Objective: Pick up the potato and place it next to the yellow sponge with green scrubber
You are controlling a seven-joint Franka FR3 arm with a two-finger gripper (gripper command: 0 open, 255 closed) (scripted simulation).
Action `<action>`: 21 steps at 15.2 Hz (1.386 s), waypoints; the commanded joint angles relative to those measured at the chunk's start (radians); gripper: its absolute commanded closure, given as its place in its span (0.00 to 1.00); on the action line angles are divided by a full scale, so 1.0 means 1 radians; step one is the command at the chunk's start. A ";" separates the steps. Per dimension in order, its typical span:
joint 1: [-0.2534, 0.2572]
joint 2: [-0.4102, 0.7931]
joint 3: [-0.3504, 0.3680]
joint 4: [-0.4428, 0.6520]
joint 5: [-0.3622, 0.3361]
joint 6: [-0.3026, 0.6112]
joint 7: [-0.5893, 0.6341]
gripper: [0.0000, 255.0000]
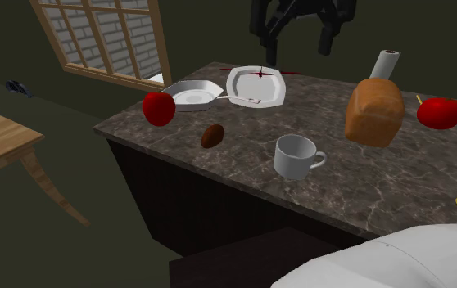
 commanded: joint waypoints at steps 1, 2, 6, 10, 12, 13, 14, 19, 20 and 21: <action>0.000 0.000 0.000 0.000 0.000 0.000 0.000 0.00; 0.000 0.015 0.003 -0.017 0.009 0.032 0.015 0.00; 0.002 0.091 0.017 -0.072 0.045 0.163 0.072 0.00; 0.006 0.188 0.031 -0.106 0.078 0.296 0.122 0.00; 0.008 0.243 0.038 -0.114 0.095 0.361 0.146 0.00; 0.009 0.273 0.041 -0.116 0.102 0.394 0.157 0.00; 0.010 0.303 0.044 -0.117 0.110 0.426 0.168 0.00; 0.018 0.468 0.059 -0.098 0.147 0.579 0.217 0.00; 0.019 0.504 0.062 -0.090 0.154 0.608 0.226 0.00; 0.021 0.539 0.065 -0.080 0.162 0.636 0.234 0.00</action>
